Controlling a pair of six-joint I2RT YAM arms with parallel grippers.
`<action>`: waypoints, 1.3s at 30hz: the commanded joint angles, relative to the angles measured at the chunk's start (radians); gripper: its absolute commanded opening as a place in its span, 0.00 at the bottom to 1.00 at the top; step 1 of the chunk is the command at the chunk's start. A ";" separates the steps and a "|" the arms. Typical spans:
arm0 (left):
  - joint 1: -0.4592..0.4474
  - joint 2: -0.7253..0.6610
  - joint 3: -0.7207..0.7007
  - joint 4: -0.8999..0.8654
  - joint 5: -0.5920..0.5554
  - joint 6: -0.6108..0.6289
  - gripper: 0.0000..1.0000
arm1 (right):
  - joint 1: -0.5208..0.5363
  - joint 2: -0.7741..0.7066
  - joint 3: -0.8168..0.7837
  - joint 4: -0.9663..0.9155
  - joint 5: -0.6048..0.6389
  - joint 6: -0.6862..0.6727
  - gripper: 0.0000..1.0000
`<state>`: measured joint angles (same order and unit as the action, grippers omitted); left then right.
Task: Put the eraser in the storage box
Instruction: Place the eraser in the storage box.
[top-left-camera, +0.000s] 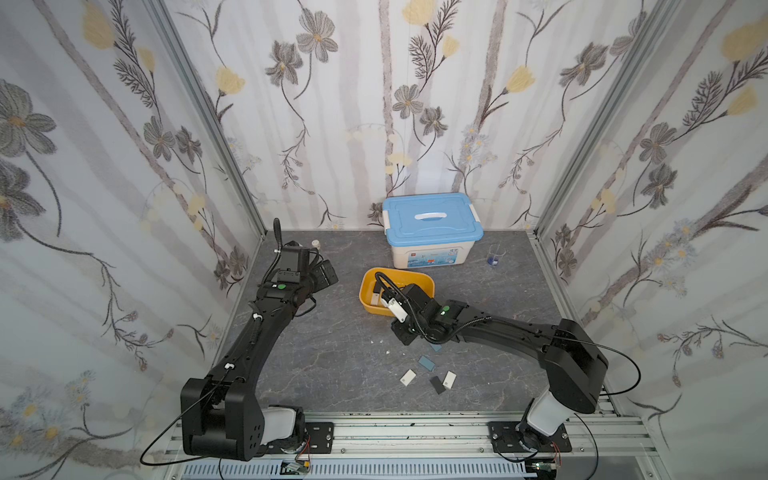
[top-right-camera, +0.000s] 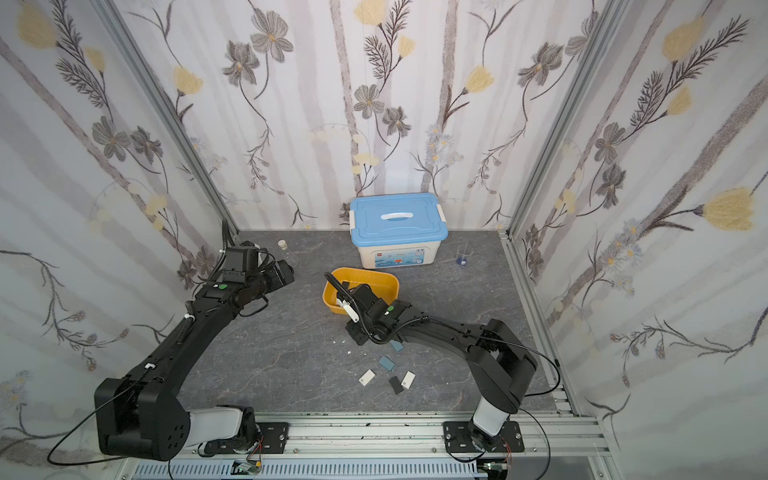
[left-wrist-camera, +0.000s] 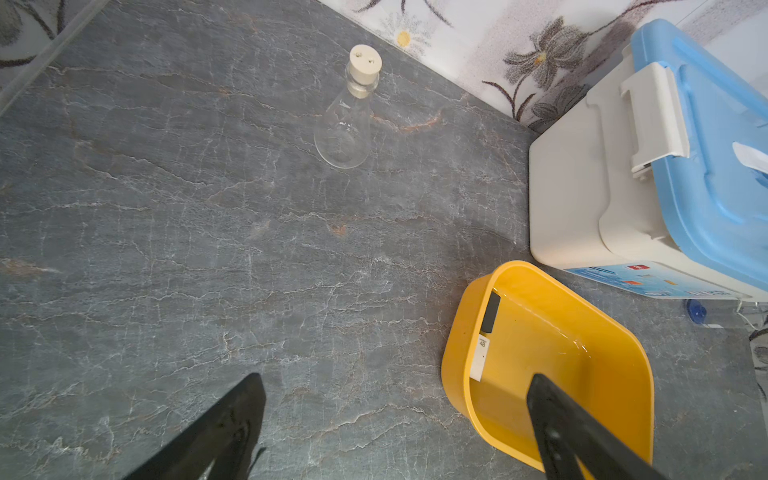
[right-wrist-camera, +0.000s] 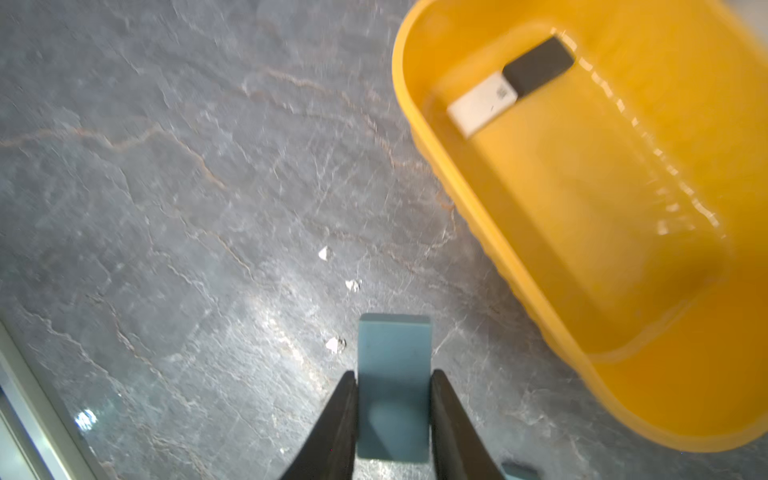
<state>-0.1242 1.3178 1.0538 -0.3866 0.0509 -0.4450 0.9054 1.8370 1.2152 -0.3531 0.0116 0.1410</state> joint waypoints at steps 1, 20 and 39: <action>0.001 0.020 0.029 0.038 0.016 -0.003 1.00 | -0.020 0.016 0.077 -0.007 0.029 0.008 0.31; 0.002 0.254 0.254 0.132 0.111 0.004 1.00 | -0.190 0.333 0.476 -0.078 0.046 0.106 0.29; 0.054 0.309 0.285 0.176 0.162 -0.002 1.00 | -0.217 0.514 0.594 -0.082 0.006 0.132 0.29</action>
<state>-0.0738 1.6260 1.3369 -0.2420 0.2035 -0.4454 0.6880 2.3402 1.8000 -0.4507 0.0299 0.2642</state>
